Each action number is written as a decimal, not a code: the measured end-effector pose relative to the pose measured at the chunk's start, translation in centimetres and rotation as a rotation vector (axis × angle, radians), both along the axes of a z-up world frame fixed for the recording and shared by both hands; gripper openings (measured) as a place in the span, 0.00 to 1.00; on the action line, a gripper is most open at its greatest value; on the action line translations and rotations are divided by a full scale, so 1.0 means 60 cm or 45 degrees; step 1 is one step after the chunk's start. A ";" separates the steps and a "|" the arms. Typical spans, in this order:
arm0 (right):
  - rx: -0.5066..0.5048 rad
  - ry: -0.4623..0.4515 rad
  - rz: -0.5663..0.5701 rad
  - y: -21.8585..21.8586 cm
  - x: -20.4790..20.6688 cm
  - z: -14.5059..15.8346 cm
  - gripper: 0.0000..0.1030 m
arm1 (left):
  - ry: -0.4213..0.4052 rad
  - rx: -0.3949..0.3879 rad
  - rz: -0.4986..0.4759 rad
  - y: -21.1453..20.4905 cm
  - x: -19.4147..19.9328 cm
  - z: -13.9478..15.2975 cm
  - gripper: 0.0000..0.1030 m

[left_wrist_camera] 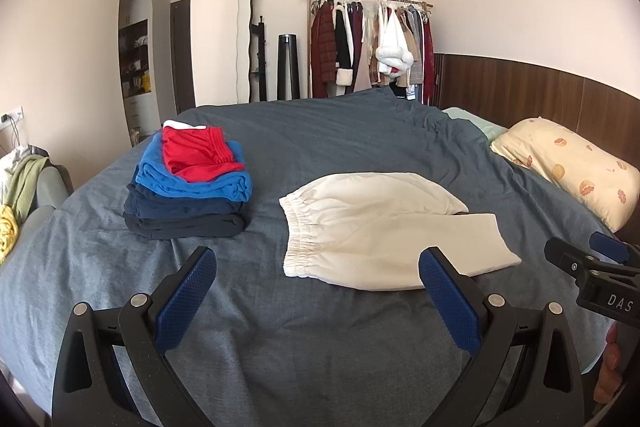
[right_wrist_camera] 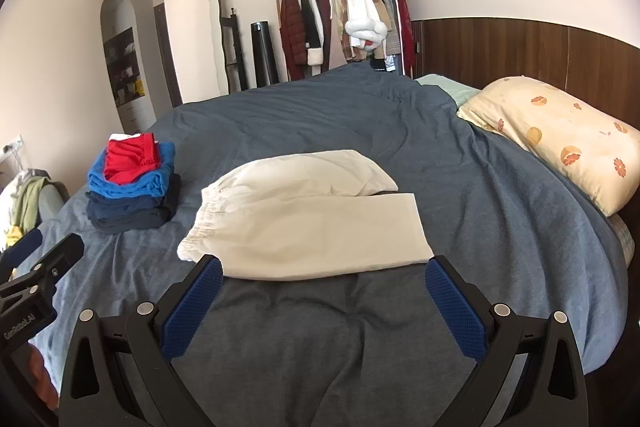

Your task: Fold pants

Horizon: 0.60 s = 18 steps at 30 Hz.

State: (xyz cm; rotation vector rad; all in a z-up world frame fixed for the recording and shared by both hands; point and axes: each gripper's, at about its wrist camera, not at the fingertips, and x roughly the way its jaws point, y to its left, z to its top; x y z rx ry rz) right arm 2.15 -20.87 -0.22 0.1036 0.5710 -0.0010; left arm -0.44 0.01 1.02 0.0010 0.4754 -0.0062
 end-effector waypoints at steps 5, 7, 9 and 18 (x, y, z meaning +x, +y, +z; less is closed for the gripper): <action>0.001 0.011 -0.005 -0.001 0.003 -0.005 1.00 | -0.003 -0.001 0.005 0.001 0.003 -0.002 1.00; -0.002 0.016 -0.001 0.000 0.005 -0.005 1.00 | 0.001 0.000 0.010 0.003 0.005 -0.004 1.00; -0.008 0.019 0.000 0.001 0.006 -0.007 1.00 | 0.012 -0.003 0.014 0.006 0.009 -0.008 1.00; -0.028 0.067 -0.002 0.012 0.022 -0.027 1.00 | 0.064 -0.011 0.046 0.028 0.032 -0.040 1.00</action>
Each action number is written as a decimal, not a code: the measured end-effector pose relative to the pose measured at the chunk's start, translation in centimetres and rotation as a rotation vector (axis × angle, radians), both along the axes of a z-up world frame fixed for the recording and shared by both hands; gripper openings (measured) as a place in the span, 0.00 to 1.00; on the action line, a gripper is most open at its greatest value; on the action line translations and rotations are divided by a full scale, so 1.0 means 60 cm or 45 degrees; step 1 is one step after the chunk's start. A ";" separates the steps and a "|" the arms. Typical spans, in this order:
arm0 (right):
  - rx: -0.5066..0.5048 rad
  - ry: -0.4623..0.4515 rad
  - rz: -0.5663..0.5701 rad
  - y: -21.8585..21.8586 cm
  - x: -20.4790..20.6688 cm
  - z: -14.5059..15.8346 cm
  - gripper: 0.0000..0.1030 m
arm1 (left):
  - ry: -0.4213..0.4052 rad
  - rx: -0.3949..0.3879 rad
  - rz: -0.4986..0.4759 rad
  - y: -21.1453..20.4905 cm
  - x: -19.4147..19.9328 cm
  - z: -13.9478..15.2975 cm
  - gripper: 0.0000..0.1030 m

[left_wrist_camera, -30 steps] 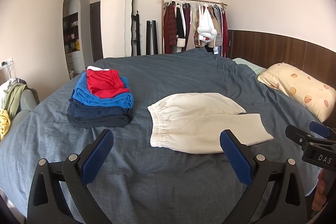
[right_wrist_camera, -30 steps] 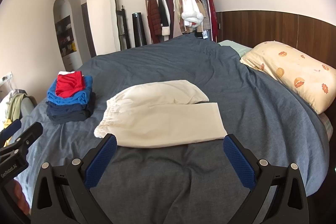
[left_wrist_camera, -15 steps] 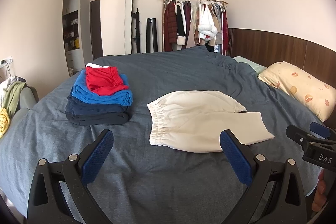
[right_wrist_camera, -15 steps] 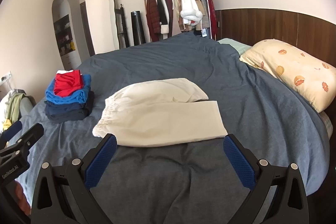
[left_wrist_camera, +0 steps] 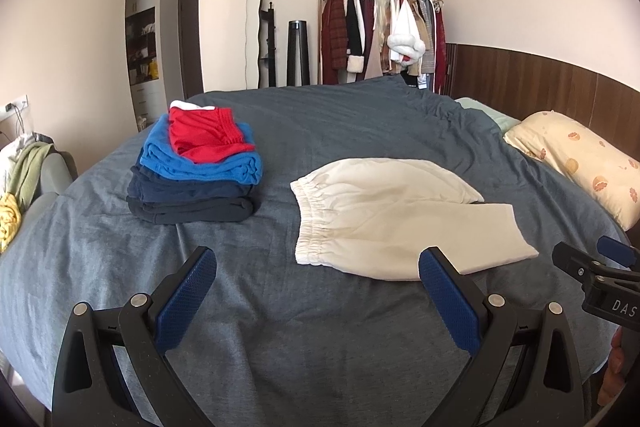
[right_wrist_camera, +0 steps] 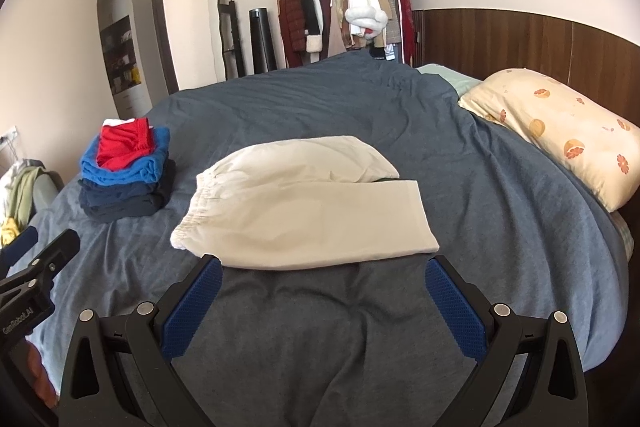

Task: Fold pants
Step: 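Lower the left tool to the elastic waistband while the right tool lowers to the pants' middle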

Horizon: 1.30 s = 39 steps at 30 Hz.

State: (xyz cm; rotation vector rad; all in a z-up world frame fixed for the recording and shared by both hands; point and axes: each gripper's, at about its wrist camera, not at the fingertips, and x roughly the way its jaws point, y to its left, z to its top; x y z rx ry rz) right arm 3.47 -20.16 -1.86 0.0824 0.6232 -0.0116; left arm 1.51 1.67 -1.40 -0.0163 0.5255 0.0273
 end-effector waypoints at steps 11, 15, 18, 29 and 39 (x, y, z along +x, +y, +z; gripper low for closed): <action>0.114 0.090 -0.023 0.002 0.053 -0.066 1.00 | 0.033 0.045 0.062 0.025 0.062 -0.056 1.00; 0.172 0.120 -0.085 -0.008 0.078 -0.091 1.00 | 0.051 0.066 0.052 0.028 0.092 -0.074 1.00; 0.176 0.133 -0.126 -0.012 0.097 -0.107 1.00 | 0.071 0.086 0.042 0.028 0.116 -0.086 0.97; 0.229 0.224 -0.177 -0.025 0.174 -0.169 0.94 | 0.210 0.035 -0.006 0.033 0.201 -0.143 0.79; 0.288 0.346 -0.232 -0.043 0.215 -0.214 0.82 | 0.380 -0.091 -0.011 0.030 0.267 -0.198 0.67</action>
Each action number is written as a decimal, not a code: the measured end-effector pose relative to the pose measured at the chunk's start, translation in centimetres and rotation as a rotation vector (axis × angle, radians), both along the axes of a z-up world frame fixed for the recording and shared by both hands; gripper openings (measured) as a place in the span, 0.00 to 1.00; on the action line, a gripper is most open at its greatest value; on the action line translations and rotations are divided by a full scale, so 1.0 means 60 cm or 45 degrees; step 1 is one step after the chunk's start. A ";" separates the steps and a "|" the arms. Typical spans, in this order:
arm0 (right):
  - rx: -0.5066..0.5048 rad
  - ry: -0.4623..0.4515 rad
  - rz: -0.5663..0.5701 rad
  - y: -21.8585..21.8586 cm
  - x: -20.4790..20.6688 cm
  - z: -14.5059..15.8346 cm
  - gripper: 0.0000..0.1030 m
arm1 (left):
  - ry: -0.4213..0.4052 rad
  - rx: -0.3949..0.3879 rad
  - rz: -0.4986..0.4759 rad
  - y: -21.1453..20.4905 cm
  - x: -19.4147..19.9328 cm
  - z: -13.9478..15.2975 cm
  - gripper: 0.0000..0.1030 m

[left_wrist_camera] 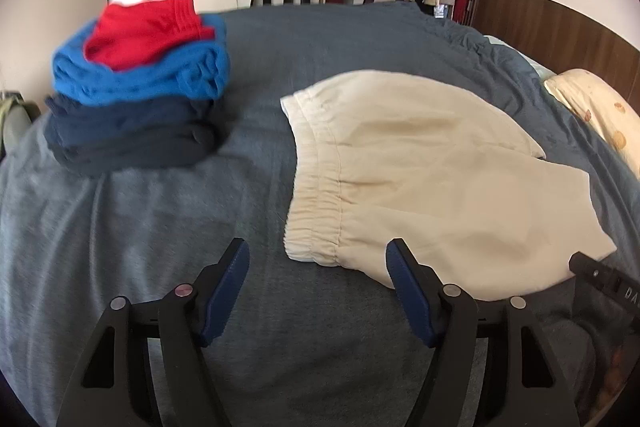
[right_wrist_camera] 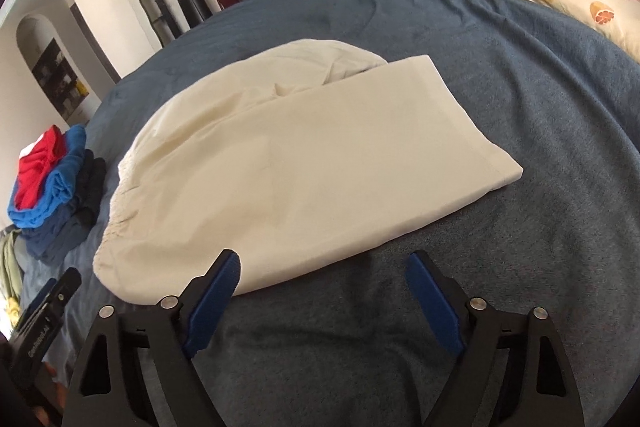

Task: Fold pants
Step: 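Lower the left tool to the elastic waistband while the right tool lowers to the pants' middle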

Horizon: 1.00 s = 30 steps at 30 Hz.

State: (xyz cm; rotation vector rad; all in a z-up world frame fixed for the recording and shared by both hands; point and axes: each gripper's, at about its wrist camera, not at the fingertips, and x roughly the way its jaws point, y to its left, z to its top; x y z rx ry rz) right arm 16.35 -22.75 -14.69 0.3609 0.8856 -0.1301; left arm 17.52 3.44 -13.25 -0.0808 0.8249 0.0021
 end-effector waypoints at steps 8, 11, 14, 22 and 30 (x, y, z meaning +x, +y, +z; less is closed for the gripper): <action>-0.012 0.073 -0.021 -0.004 0.017 -0.019 0.68 | 0.149 -0.150 0.027 -0.003 0.038 -0.044 0.51; 0.010 0.081 -0.041 -0.014 0.023 -0.023 0.63 | 0.154 -0.124 0.021 -0.011 0.043 -0.049 0.50; 0.030 0.090 -0.060 -0.024 0.026 -0.027 0.58 | 0.155 -0.112 0.025 -0.014 0.048 -0.049 0.44; -0.036 0.098 -0.049 -0.028 0.038 -0.020 0.21 | 0.144 -0.114 0.040 -0.014 0.051 -0.043 0.25; -0.020 0.130 -0.026 -0.031 0.049 0.011 0.07 | 0.200 -0.139 0.063 -0.009 0.059 -0.023 0.21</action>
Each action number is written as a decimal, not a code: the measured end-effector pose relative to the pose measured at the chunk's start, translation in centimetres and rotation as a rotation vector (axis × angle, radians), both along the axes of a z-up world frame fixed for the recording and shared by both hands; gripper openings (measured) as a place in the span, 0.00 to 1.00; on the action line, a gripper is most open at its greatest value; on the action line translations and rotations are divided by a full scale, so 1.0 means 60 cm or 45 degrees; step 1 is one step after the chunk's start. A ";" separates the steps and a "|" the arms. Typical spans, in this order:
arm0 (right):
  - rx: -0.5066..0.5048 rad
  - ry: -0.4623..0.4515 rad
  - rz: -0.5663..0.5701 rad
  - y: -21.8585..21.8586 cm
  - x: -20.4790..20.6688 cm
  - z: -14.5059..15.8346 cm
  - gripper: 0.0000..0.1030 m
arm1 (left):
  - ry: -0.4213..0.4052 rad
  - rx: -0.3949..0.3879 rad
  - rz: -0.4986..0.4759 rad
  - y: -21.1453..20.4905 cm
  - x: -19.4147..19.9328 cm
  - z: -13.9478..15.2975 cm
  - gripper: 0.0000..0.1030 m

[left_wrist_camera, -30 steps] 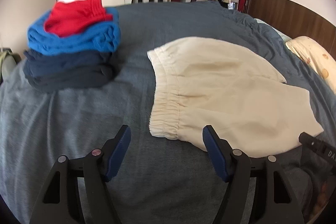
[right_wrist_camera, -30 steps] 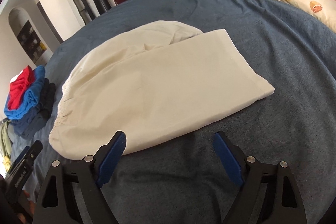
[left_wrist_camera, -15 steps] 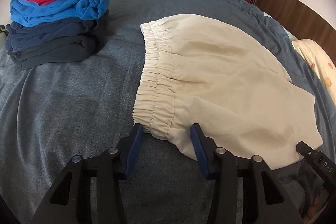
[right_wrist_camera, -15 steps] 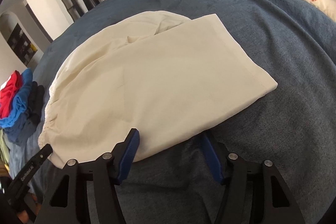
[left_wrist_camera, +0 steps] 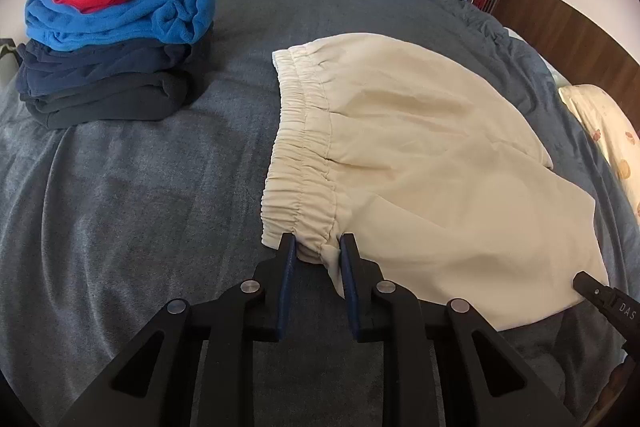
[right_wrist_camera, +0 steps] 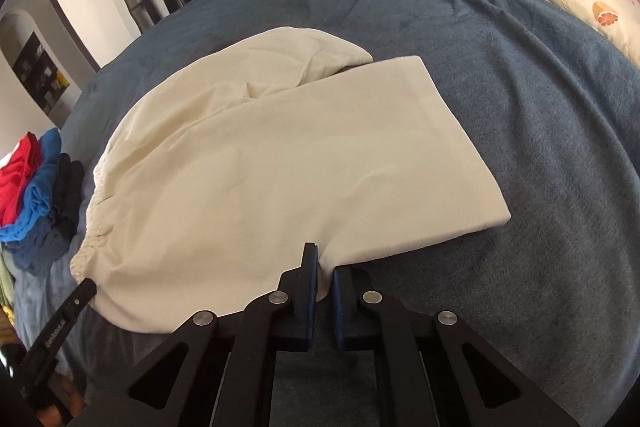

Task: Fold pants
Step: 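Lower the left tool to the elastic waistband while the right tool lowers to the pants' middle, then grasp the waistband with the left tool while the right tool grasps the pants' middle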

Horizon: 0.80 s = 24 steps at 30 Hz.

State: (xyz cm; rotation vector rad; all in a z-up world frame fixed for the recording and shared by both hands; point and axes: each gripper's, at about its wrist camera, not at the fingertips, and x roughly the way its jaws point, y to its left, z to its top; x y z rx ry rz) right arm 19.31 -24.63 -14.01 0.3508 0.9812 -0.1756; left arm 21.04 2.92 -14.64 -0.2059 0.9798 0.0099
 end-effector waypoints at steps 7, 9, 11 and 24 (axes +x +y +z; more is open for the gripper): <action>-0.004 0.092 0.014 0.009 0.021 0.042 0.05 | 0.120 0.017 0.002 0.001 0.023 0.042 0.20; -0.006 0.116 0.023 0.006 0.030 0.058 0.05 | 0.156 0.016 0.003 0.001 0.032 0.053 0.20; -0.016 0.134 0.031 0.006 0.040 0.073 0.05 | 0.194 0.016 0.010 0.001 0.042 0.065 0.20; 0.003 0.179 0.041 -0.004 0.101 0.165 0.05 | 0.299 0.018 0.038 -0.002 0.081 0.137 0.19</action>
